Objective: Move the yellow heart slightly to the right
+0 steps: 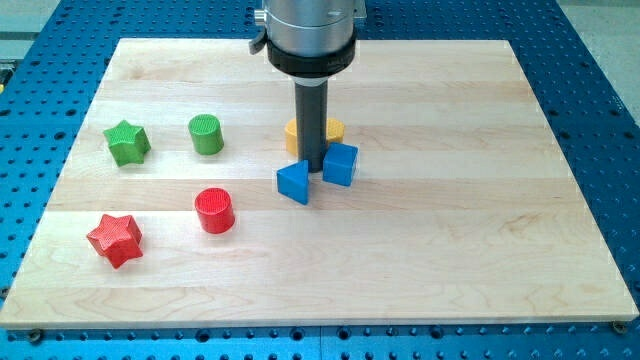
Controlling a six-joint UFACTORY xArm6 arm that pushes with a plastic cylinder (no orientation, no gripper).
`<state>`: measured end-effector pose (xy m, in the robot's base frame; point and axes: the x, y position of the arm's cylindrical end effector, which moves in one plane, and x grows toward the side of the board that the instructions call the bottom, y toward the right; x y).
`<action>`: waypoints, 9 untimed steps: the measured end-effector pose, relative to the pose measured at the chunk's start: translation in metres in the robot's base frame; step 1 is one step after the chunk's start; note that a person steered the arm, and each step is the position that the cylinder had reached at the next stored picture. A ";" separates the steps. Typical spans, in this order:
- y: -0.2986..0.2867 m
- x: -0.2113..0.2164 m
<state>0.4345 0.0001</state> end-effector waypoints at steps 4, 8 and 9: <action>-0.011 -0.084; -0.086 -0.077; -0.080 -0.079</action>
<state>0.3551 -0.0804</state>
